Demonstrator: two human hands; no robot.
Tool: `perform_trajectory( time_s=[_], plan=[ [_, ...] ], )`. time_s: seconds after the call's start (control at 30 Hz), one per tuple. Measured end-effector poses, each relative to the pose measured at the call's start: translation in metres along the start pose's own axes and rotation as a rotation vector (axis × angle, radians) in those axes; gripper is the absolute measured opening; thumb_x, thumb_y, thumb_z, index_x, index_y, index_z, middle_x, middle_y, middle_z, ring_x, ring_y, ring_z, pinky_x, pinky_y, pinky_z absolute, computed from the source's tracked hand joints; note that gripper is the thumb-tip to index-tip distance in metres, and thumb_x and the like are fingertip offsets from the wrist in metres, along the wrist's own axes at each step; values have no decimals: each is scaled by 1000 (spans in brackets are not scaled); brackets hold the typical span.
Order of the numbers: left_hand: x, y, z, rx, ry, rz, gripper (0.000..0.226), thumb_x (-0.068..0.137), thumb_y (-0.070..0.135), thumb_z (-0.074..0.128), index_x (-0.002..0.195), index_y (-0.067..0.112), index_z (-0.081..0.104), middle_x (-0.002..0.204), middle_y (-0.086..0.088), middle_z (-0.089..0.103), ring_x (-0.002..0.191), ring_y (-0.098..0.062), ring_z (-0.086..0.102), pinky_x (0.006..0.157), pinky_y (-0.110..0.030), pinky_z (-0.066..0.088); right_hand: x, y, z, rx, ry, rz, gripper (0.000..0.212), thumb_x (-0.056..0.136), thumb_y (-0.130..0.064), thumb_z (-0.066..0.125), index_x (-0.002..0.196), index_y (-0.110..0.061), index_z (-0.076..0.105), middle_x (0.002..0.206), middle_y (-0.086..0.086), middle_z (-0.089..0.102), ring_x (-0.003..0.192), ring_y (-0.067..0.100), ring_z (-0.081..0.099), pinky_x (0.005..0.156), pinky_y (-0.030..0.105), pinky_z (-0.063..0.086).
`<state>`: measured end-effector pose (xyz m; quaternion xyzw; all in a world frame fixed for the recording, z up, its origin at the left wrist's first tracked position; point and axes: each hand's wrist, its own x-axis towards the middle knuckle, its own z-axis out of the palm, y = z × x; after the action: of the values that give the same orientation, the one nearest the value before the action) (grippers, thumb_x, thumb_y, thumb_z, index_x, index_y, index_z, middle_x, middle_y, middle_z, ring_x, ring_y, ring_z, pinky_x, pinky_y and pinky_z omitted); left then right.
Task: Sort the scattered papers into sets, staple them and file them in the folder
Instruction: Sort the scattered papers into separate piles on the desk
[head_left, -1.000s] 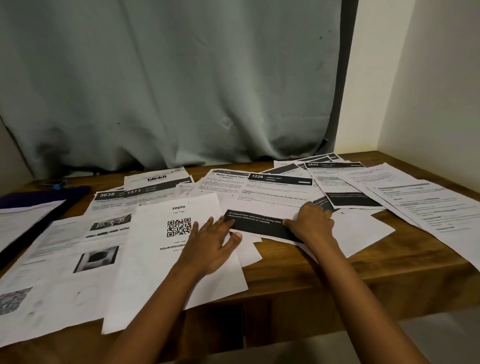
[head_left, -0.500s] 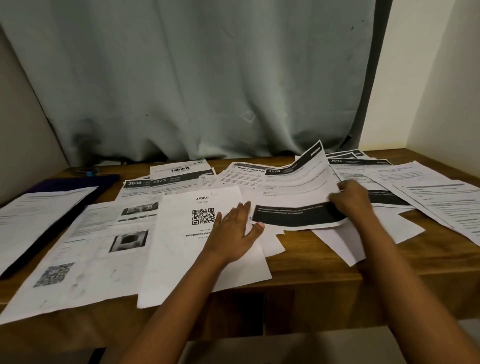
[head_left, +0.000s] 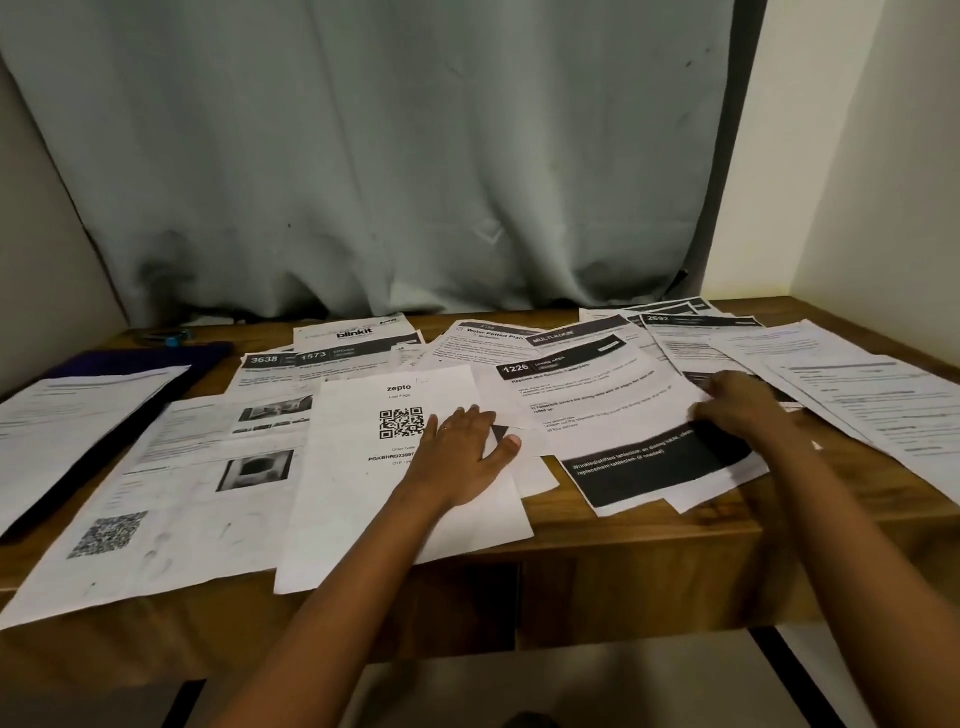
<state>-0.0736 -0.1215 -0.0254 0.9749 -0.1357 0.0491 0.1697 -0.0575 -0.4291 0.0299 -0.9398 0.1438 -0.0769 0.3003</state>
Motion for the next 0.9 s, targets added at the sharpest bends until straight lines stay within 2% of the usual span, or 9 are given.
perform_trajectory(
  time_s=[0.1,0.27,0.4,0.53,0.67,0.77,0.8,0.83,0.9],
  plan=[
    [3,-1,-1,7,-27,2,66,97,60,24,150,21,26,159,-4,19,148,-21,12,120,-47,1,-3,3,9,0,21,5,40,85,-8,68,123,-2,58,126,19,58,117,32,53,92,36,43],
    [8,4,-9,-24,-33,2,68,96,61,23,151,21,25,159,-2,20,148,-22,12,119,-48,3,1,7,17,-45,13,38,37,83,-12,71,118,-5,61,120,14,60,112,30,55,89,34,44],
    [20,19,-15,-16,30,88,68,95,62,26,151,24,25,159,-1,20,148,-23,12,119,-47,4,12,6,13,-209,108,61,39,81,-26,71,114,-7,62,113,14,63,108,32,57,93,47,49],
    [36,40,-10,22,25,154,69,91,66,27,150,30,25,159,3,19,148,-20,9,120,-48,3,24,0,12,-199,159,-27,35,89,-27,64,115,-5,61,113,15,63,103,30,59,90,41,51],
    [46,51,8,33,-53,172,83,81,79,17,151,36,20,160,5,13,149,-19,6,119,-49,-3,37,5,22,-184,102,-92,47,96,-30,52,133,-2,46,136,19,47,125,33,45,104,42,40],
    [49,49,23,86,-111,151,88,74,78,11,152,37,16,161,6,9,149,-19,4,119,-49,-5,44,18,29,-239,48,-67,56,99,-37,42,141,-1,36,150,22,28,140,37,24,115,48,20],
    [51,48,26,109,-112,148,88,73,78,10,151,37,15,161,7,9,149,-18,4,119,-48,-5,46,22,31,-233,40,-59,57,99,-38,41,142,-1,36,151,22,28,141,36,23,115,48,18],
    [52,47,28,122,-107,148,88,73,78,10,151,38,14,161,7,9,149,-18,4,119,-47,-5,47,24,31,-216,37,-57,56,99,-39,41,140,-1,39,148,21,34,138,35,29,115,48,21],
    [55,45,30,133,-91,156,92,71,82,6,151,39,13,161,8,8,149,-16,5,119,-45,-4,48,26,32,-171,60,-57,46,97,-39,45,127,-4,54,129,17,55,119,31,51,104,44,41]
  ],
)
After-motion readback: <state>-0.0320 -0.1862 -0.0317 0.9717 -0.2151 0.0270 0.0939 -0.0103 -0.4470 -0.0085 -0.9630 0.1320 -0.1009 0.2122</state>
